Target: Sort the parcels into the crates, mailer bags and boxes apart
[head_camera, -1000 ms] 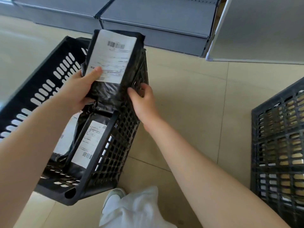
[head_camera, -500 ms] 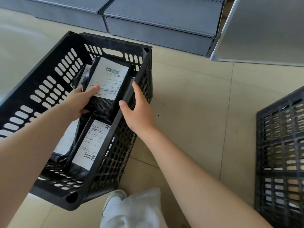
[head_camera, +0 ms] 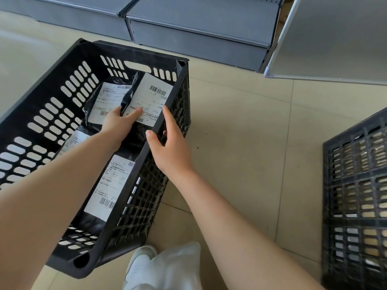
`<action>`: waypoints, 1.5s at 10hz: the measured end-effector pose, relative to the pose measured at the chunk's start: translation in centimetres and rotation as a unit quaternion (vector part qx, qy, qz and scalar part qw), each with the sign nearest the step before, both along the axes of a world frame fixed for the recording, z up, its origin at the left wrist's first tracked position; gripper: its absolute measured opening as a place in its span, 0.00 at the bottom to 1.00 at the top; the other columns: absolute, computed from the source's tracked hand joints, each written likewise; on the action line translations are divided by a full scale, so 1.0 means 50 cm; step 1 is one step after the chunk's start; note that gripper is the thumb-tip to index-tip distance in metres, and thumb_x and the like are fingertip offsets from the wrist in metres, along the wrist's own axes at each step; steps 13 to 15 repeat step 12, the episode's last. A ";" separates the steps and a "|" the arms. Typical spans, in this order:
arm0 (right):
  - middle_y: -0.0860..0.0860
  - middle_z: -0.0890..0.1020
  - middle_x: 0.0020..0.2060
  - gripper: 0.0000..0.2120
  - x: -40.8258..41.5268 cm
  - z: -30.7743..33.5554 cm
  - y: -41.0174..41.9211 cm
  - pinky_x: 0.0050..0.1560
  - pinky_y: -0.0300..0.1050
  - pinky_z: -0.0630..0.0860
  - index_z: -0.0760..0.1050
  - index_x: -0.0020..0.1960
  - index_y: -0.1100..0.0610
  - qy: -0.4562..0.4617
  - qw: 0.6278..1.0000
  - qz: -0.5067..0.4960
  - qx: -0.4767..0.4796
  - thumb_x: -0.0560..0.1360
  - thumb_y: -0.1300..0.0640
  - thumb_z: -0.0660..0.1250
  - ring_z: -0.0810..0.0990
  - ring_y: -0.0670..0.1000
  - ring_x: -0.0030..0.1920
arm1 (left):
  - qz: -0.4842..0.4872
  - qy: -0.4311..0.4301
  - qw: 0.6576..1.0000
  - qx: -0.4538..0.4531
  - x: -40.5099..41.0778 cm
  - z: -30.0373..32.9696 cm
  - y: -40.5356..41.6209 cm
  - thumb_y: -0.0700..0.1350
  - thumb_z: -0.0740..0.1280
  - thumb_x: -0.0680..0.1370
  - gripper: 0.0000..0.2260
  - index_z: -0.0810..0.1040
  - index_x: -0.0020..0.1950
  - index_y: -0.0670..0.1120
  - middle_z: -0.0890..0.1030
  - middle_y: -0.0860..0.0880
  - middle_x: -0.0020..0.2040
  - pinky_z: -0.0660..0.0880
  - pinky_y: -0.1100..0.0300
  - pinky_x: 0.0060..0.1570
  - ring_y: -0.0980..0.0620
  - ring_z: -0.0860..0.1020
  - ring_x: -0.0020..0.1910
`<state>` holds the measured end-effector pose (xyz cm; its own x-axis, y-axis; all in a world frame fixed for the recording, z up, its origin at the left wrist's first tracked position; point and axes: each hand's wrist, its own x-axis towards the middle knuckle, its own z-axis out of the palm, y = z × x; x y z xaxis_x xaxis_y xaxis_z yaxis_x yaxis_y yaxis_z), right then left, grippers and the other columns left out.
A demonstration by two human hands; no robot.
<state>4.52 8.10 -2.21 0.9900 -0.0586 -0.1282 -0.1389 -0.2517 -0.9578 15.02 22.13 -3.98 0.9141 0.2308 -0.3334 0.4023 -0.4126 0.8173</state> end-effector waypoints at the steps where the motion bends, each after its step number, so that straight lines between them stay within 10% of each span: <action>1: 0.42 0.61 0.80 0.32 0.000 0.000 0.000 0.76 0.49 0.64 0.52 0.82 0.45 -0.002 1.000 -0.002 -0.002 0.82 0.50 0.63 0.62 0.45 0.77 | -0.006 -0.013 0.996 0.093 0.008 -0.007 -0.009 0.63 0.68 0.74 0.30 0.70 0.69 0.46 0.79 0.51 0.57 0.74 0.53 0.55 0.48 0.77 0.57; 2: 0.42 0.61 0.80 0.32 -0.001 0.000 0.000 0.76 0.49 0.64 0.52 0.82 0.45 0.000 1.000 -0.001 0.003 0.83 0.50 0.62 0.62 0.46 0.77 | -0.023 -0.006 0.970 0.243 0.019 -0.023 -0.008 0.69 0.64 0.72 0.35 0.68 0.66 0.44 0.79 0.44 0.59 0.73 0.43 0.60 0.40 0.77 0.57; 4: 0.42 0.59 0.80 0.32 -0.002 -0.001 0.002 0.76 0.48 0.63 0.52 0.82 0.45 0.001 1.000 -0.002 0.011 0.83 0.50 0.62 0.61 0.45 0.78 | -0.022 -0.015 0.973 0.230 0.024 -0.030 -0.015 0.64 0.67 0.73 0.38 0.58 0.76 0.48 0.71 0.44 0.71 0.69 0.42 0.65 0.40 0.71 0.67; 6: 0.43 0.59 0.80 0.32 0.000 0.001 -0.004 0.73 0.40 0.59 0.52 0.82 0.46 -0.001 1.000 0.007 0.013 0.83 0.50 0.62 0.58 0.44 0.78 | -0.169 -0.178 0.880 0.407 0.018 -0.020 -0.024 0.52 0.64 0.80 0.25 0.63 0.76 0.55 0.63 0.47 0.77 0.56 0.42 0.72 0.42 0.59 0.75; 9: 0.42 0.59 0.80 0.32 0.001 0.008 -0.006 0.71 0.37 0.57 0.53 0.82 0.46 0.013 0.999 0.005 0.047 0.83 0.53 0.63 0.58 0.43 0.78 | -0.318 -0.077 0.857 0.398 0.018 -0.018 -0.004 0.58 0.50 0.83 0.22 0.58 0.78 0.59 0.53 0.51 0.81 0.54 0.40 0.73 0.45 0.54 0.78; 12: 0.45 0.61 0.79 0.34 0.000 0.026 -0.054 0.76 0.47 0.60 0.55 0.81 0.46 0.046 0.997 -0.001 0.067 0.80 0.52 0.67 0.60 0.47 0.78 | -0.242 -0.041 0.929 0.275 0.016 0.051 -0.029 0.59 0.49 0.83 0.24 0.60 0.79 0.55 0.53 0.50 0.81 0.47 0.44 0.75 0.46 0.47 0.79; 15: 0.45 0.61 0.79 0.34 0.000 0.026 -0.054 0.76 0.47 0.60 0.55 0.81 0.46 0.046 0.997 -0.001 0.067 0.80 0.52 0.67 0.60 0.47 0.78 | -0.242 -0.041 0.929 0.275 0.016 0.051 -0.029 0.59 0.49 0.83 0.24 0.60 0.79 0.55 0.53 0.50 0.81 0.47 0.44 0.75 0.46 0.47 0.79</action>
